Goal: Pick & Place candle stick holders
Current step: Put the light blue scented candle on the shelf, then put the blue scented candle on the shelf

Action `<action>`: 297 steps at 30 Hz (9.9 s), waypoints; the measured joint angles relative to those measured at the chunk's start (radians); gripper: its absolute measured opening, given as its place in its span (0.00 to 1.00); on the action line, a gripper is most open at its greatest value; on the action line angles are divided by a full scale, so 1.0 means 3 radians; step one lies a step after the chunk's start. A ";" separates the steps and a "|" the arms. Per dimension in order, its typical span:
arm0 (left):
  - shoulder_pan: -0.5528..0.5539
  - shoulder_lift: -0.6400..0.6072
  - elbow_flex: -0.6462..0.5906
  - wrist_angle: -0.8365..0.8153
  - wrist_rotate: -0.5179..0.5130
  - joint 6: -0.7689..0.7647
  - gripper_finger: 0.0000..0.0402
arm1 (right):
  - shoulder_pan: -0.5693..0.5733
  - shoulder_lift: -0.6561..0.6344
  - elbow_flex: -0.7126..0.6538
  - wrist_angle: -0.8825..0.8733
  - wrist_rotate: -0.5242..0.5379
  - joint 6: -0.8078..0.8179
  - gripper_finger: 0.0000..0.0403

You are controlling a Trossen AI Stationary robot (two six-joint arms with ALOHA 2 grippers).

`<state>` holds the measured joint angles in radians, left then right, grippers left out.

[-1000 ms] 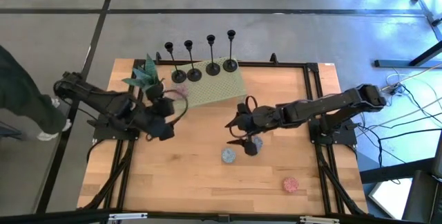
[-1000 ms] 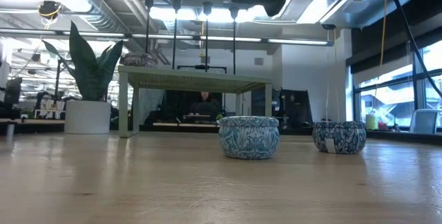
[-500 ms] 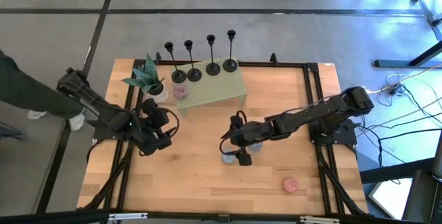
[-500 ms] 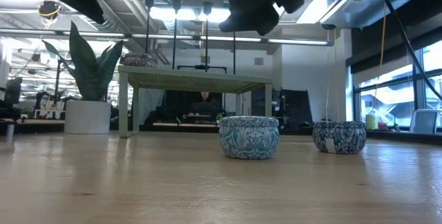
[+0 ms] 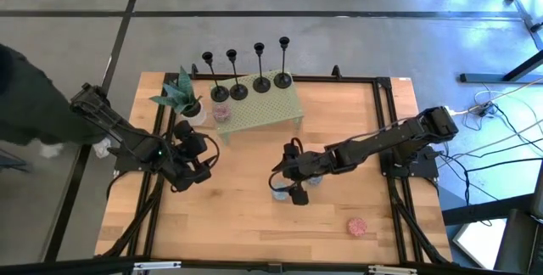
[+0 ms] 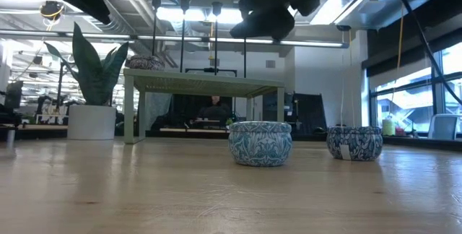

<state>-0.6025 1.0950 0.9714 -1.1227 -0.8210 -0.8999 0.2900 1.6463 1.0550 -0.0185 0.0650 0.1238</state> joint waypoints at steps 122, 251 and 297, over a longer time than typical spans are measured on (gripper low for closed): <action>0.0007 0.0001 0.0000 0.0001 0.0034 -0.0012 0.84 | -0.0145 0.0875 0.0476 -0.0563 -0.0105 -0.0063 0.79; 0.0006 0.0000 -0.0001 -0.0007 0.0049 -0.0020 0.84 | -0.1490 0.1253 0.1743 -0.0074 -0.0196 -0.0902 0.79; 0.0007 0.0000 -0.0001 -0.0007 0.0038 -0.0020 0.84 | -0.1495 0.1250 0.1743 -0.0091 -0.0028 -0.1251 0.94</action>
<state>-0.6003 1.0951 0.9710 -1.1248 -0.8097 -0.9058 -0.1585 2.0212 1.5780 -0.0459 0.0567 -0.2516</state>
